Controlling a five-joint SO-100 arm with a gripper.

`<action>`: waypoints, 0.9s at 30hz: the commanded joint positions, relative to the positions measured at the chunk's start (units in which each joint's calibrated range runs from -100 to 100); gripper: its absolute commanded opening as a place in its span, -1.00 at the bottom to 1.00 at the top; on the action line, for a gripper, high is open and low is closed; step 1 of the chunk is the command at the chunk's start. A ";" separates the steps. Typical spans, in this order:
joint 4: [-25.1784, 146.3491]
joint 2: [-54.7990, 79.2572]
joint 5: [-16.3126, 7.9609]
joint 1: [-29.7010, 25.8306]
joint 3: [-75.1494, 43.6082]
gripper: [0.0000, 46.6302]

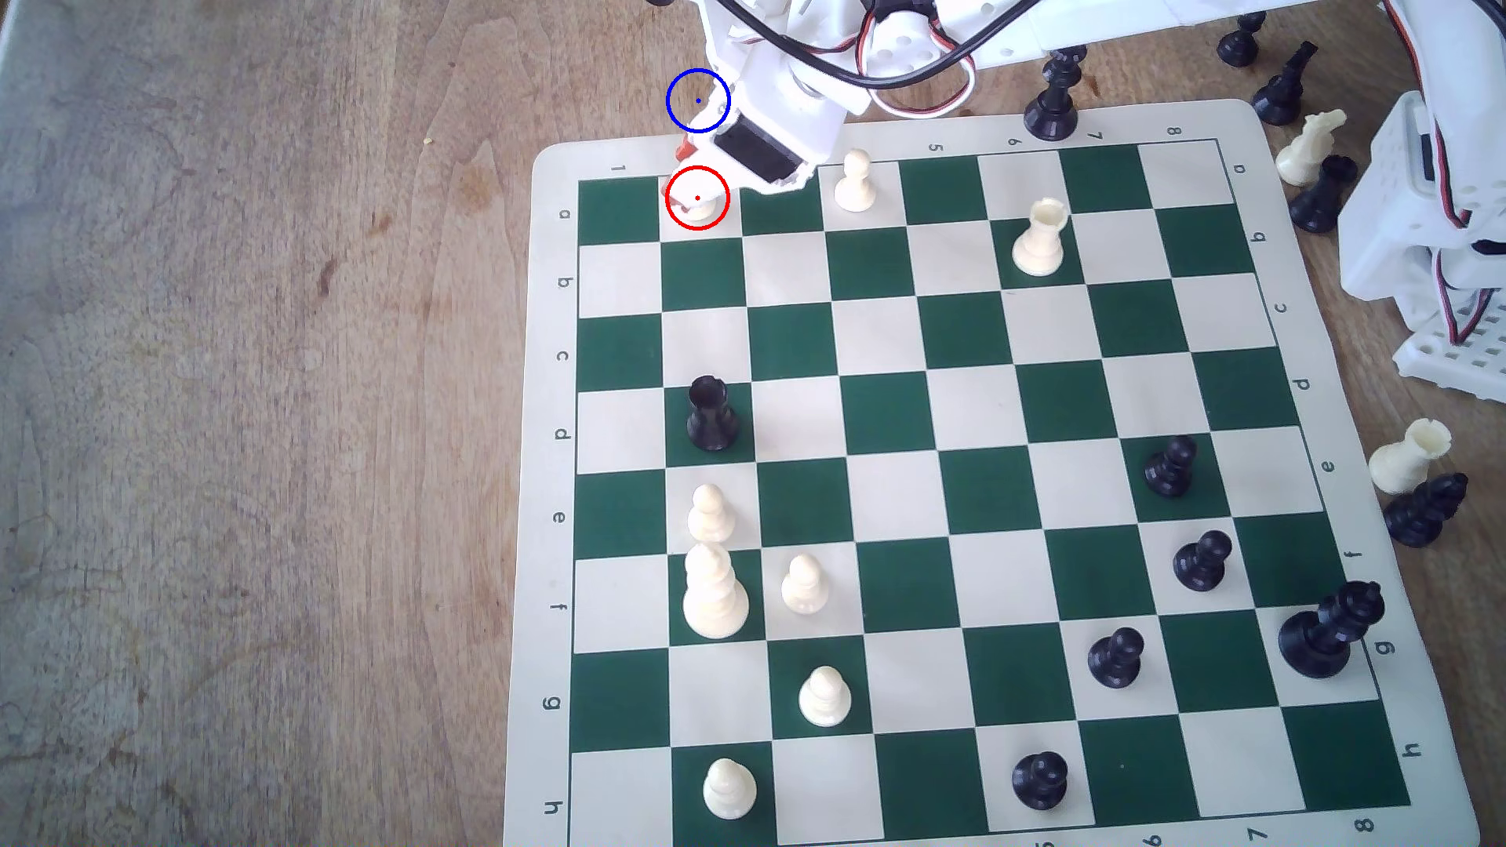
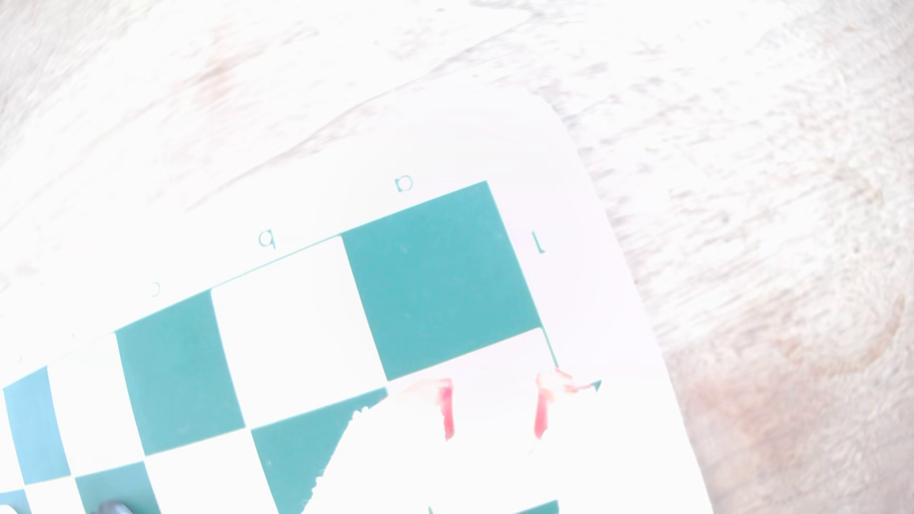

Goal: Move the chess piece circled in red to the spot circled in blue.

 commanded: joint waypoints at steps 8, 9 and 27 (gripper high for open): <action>2.12 -2.60 1.12 -0.31 -4.49 -0.99; 2.12 -2.60 1.12 -0.31 -4.49 -0.99; 14.98 -12.36 -0.73 0.79 -15.91 -0.93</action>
